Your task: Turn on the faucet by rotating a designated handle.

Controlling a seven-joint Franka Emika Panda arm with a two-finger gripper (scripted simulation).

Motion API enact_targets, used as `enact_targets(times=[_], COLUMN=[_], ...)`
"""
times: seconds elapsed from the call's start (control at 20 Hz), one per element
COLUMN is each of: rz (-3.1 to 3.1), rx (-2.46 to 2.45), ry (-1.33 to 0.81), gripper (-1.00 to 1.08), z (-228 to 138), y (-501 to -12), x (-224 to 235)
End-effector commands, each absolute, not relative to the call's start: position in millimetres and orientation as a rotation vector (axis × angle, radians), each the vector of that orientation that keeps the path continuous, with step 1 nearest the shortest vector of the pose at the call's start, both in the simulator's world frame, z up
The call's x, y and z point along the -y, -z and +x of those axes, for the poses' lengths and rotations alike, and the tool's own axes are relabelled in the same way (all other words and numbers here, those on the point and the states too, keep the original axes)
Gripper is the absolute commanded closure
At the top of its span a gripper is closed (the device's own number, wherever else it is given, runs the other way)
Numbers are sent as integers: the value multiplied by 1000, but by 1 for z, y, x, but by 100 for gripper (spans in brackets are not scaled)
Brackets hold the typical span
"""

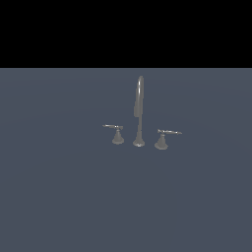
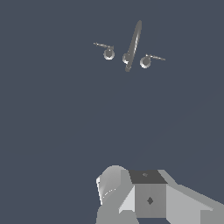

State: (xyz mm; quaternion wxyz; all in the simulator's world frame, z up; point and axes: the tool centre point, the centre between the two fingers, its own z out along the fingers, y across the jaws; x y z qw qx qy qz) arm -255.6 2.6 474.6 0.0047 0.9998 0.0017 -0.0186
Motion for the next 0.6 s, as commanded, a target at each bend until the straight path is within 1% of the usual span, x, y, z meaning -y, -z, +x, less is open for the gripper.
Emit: enact_targets(times=[0.0, 0.25, 0.55], rz=[3132, 3125, 3099], rx=[-5, 26, 144], ry=[58, 58, 56], gripper=[108, 108, 108], z=[-256, -251, -234], y=[-475, -473, -468], x=[-3, -1, 6])
